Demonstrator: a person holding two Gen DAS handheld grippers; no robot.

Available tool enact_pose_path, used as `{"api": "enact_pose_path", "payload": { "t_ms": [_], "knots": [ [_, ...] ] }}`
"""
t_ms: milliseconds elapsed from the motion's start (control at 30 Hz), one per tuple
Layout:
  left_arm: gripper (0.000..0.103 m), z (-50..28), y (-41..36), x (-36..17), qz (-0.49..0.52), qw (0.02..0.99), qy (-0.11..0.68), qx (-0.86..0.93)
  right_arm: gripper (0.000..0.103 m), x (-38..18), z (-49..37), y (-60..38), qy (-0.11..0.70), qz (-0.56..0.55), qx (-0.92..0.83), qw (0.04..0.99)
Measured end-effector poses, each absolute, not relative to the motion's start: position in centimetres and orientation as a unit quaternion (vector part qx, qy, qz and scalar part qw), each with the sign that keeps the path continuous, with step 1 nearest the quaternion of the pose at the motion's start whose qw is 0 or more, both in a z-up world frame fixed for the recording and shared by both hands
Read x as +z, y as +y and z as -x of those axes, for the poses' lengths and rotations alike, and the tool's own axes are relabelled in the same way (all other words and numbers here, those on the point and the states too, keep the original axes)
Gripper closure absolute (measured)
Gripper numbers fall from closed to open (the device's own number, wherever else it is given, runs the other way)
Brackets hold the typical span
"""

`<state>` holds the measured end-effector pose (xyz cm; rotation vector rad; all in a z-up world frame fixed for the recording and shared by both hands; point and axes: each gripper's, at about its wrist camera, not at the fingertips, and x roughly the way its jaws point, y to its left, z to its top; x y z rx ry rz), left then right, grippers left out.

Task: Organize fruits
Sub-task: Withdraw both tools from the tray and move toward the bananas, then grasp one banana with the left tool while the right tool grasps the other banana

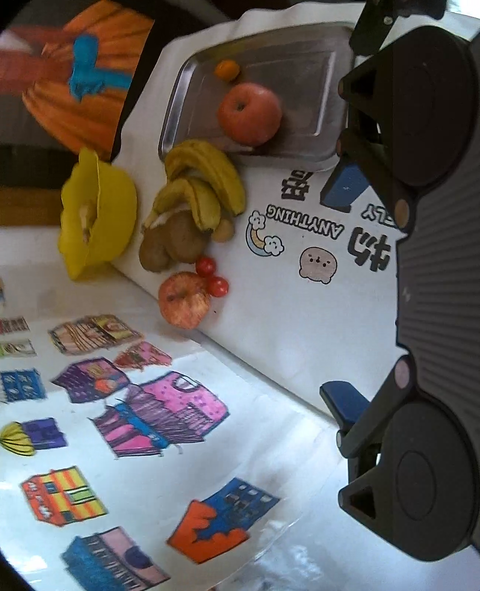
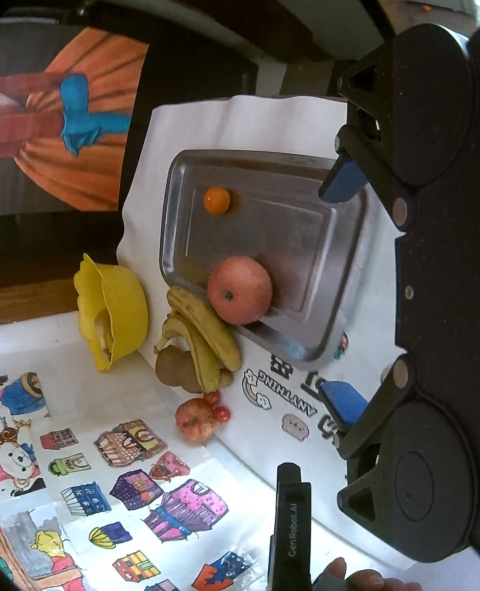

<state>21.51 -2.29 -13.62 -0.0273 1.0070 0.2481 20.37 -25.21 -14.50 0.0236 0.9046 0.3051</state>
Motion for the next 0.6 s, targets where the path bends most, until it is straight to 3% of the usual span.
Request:
{"api": "enact_pose_path", "payload": {
  "t_ms": [267, 600],
  "knots": [
    [0.0, -23.7, -3.1, -14.6, 0.036, 0.864, 0.475, 0.162, 0.001, -15.3, -25.5, -27.9, 0.408, -0.025, 0.19, 0.893],
    [0.0, -29.0, -1.5, -15.6, 0.005, 0.887, 0.455, 0.074, 0.001, -15.7, -29.7, -26.6, 0.379, -0.059, 0.181, 0.906]
  ]
}}
